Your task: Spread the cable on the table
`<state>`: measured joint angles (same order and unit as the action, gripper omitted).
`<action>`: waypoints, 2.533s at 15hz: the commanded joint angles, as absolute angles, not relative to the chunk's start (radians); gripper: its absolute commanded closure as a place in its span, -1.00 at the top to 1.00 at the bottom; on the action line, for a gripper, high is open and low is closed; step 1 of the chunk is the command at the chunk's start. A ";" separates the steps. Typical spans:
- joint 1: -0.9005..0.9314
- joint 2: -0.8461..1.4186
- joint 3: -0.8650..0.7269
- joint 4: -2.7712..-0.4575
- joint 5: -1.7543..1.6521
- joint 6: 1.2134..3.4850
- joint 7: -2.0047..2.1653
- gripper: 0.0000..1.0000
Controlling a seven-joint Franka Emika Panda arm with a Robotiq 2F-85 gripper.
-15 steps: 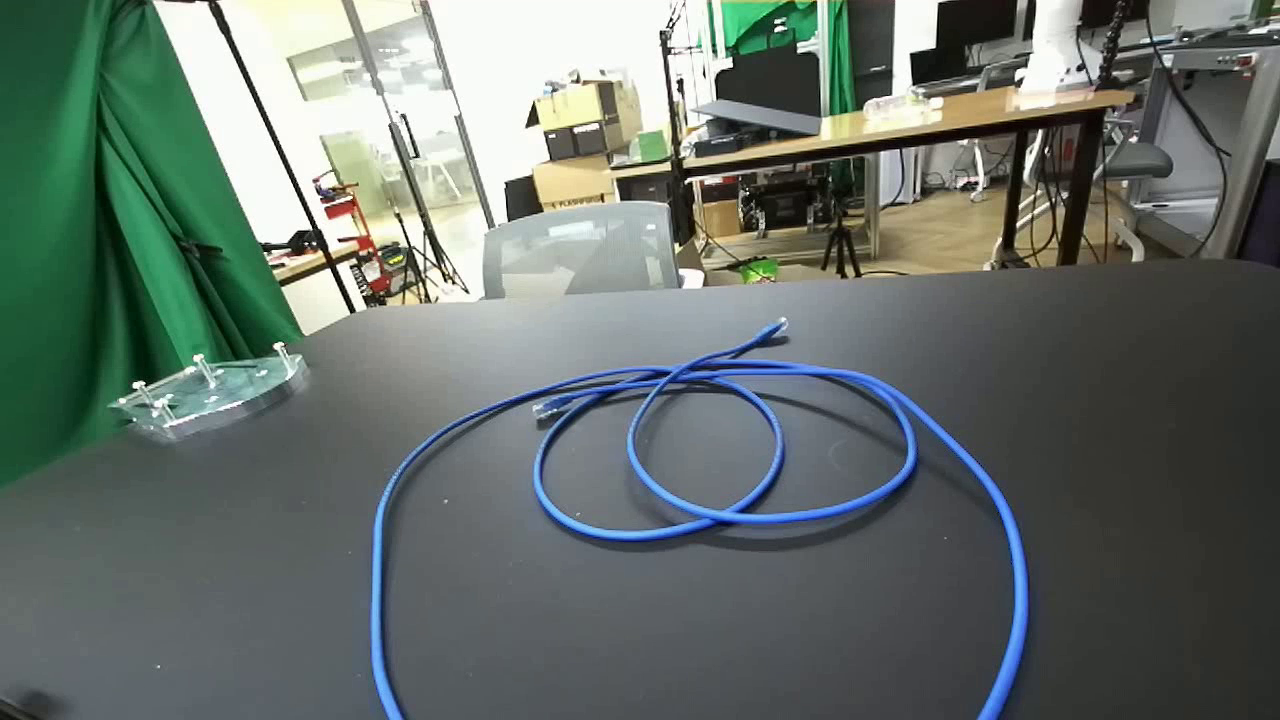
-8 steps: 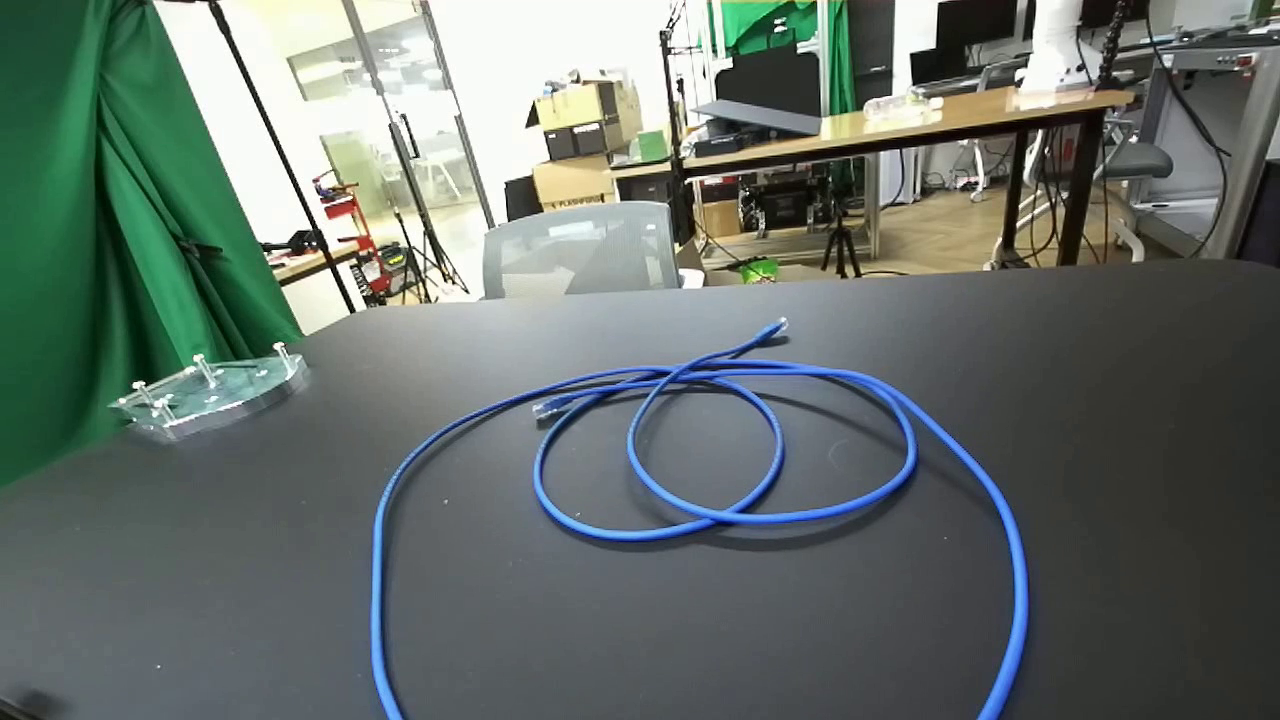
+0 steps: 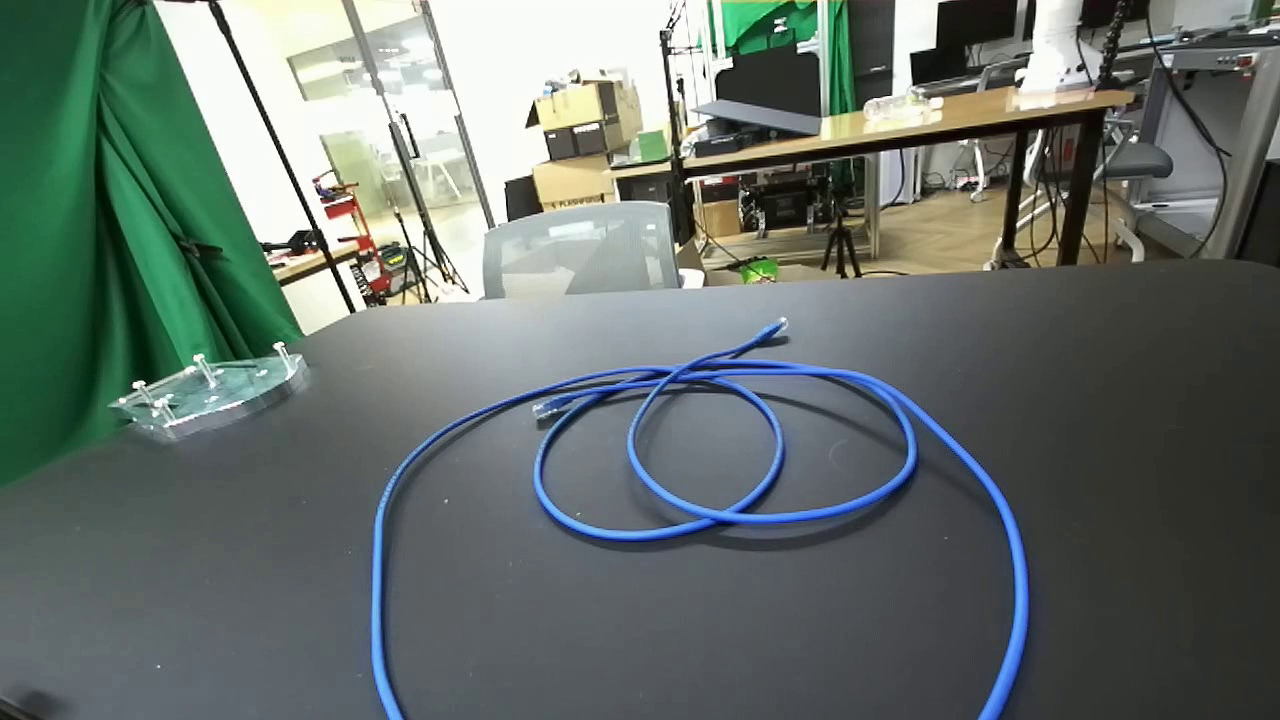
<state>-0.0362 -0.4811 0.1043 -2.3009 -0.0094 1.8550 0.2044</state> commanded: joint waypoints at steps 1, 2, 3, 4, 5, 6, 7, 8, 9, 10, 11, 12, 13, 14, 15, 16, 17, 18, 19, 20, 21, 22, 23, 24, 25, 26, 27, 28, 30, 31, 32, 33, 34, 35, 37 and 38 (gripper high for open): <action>-0.008 -0.368 0.015 -2.308 -0.013 1.948 -0.039 1.00; -0.006 -0.335 -0.008 -2.308 -0.009 1.972 -0.116 1.00; -0.006 -0.298 -0.034 -2.313 -0.001 2.009 -0.201 1.00; -0.006 -0.261 -0.057 -2.311 0.008 2.036 -0.285 1.00; -0.008 -0.216 -0.081 -2.302 0.021 2.054 -0.370 1.00; -0.009 -0.173 -0.099 -2.280 0.041 2.038 -0.446 1.00; -0.017 -0.142 -0.102 -2.258 0.029 2.001 -0.478 1.00; -0.022 -0.204 -0.082 -2.314 0.017 2.042 -0.403 1.00; -0.026 -0.173 -0.092 -2.306 0.019 2.041 -0.441 1.00; -0.028 -0.151 -0.095 -2.297 0.019 2.040 -0.459 1.00; -0.029 -0.139 -0.095 -2.289 0.019 2.038 -0.468 1.00; -0.027 -0.161 -0.087 -2.312 0.006 2.069 -0.443 1.00; -0.031 -0.163 -0.080 -2.329 -0.013 2.130 -0.387 1.00; -0.032 -0.146 -0.078 -2.328 -0.015 2.166 -0.354 1.00; -0.034 -0.130 -0.076 -2.333 -0.022 2.212 -0.324 1.00; -0.040 -0.106 -0.073 -2.339 -0.044 2.267 -0.272 1.00; -0.043 -0.089 -0.073 -2.349 -0.051 2.321 -0.234 1.00; -0.047 -0.064 -0.074 -2.361 -0.068 2.381 -0.189 1.00; -0.050 -0.040 -0.074 -2.371 -0.078 2.429 -0.154 1.00; -0.054 -0.010 -0.075 -2.381 -0.103 2.480 -0.116 1.00; -0.057 0.022 -0.077 -2.386 -0.129 2.512 -0.084 1.00; -0.060 0.055 -0.080 -2.389 -0.155 2.534 -0.051 1.00; -0.060 0.088 -0.084 -2.388 -0.170 2.541 -0.028 1.00; -0.059 0.118 -0.088 -2.389 -0.184 2.547 -0.007 1.00; -0.056 0.149 -0.090 -2.390 -0.184 2.544 0.002 1.00; -0.054 0.178 -0.092 -2.389 -0.189 2.544 0.010 1.00; -0.052 0.209 -0.093 -2.386 -0.184 2.539 0.009 1.00; -0.050 0.242 -0.093 -2.380 -0.177 2.534 0.009 1.00; -0.049 0.299 -0.089 -2.367 -0.160 2.520 -0.005 1.00; -0.048 0.324 -0.090 -2.359 -0.158 2.518 -0.006 1.00; -0.048 0.344 -0.088 -2.351 -0.150 2.509 -0.009 1.00; -0.047 0.366 -0.089 -2.339 -0.148 2.507 -0.007 1.00; -0.047 0.384 -0.088 -2.328 -0.142 2.503 -0.008 1.00; -0.049 0.402 -0.085 -2.314 -0.133 2.500 -0.014 1.00; -0.054 0.433 -0.079 -2.289 -0.111 2.510 -0.023 1.00; -0.054 0.448 -0.077 -2.276 -0.106 2.519 -0.024 1.00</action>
<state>-0.0517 0.4044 -0.0852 -2.3347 -0.1286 2.5324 -0.0385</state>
